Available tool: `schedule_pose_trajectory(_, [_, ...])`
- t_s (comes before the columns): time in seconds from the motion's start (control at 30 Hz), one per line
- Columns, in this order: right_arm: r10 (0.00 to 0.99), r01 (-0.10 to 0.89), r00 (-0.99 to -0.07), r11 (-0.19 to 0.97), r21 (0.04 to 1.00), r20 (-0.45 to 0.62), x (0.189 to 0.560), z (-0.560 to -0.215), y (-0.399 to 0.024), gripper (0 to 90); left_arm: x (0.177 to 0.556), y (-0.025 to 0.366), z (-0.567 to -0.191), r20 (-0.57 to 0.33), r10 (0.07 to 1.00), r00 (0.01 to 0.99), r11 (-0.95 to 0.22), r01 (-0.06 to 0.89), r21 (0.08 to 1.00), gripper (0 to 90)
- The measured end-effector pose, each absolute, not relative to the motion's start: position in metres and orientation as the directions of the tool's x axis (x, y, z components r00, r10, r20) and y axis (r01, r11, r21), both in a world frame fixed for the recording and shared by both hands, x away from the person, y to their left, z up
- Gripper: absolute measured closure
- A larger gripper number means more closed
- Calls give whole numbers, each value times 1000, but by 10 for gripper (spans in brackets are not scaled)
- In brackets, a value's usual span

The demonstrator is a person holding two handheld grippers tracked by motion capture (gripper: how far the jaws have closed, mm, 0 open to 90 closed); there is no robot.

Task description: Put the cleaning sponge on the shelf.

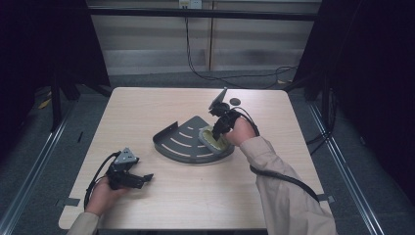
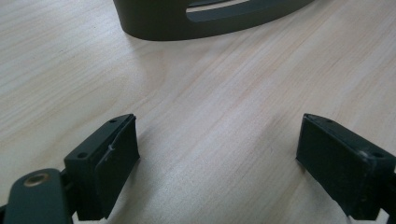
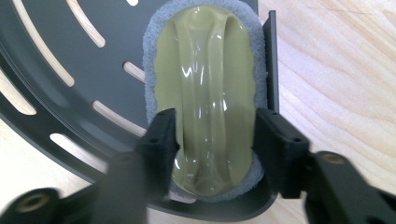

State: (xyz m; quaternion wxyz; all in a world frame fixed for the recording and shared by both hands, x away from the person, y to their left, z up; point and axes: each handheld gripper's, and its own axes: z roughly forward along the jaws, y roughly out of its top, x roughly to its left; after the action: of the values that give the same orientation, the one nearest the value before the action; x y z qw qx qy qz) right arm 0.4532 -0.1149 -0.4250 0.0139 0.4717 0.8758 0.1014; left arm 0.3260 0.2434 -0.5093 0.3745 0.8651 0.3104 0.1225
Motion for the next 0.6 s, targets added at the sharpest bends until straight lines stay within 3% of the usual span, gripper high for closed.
schedule_pose_trajectory(0.17, [834, 829, -548, 529, 182, 69, 451, -423, -118, 341, 326, 243, -509, -20, 628, 778, -528, 445, 723, 124])
schedule_pose_trajectory(0.6, [828, 819, -556, 532, 216, 70, 444, -410, -131, 212, 325, 244, -509, -15, 631, 776, -529, 444, 723, 121])
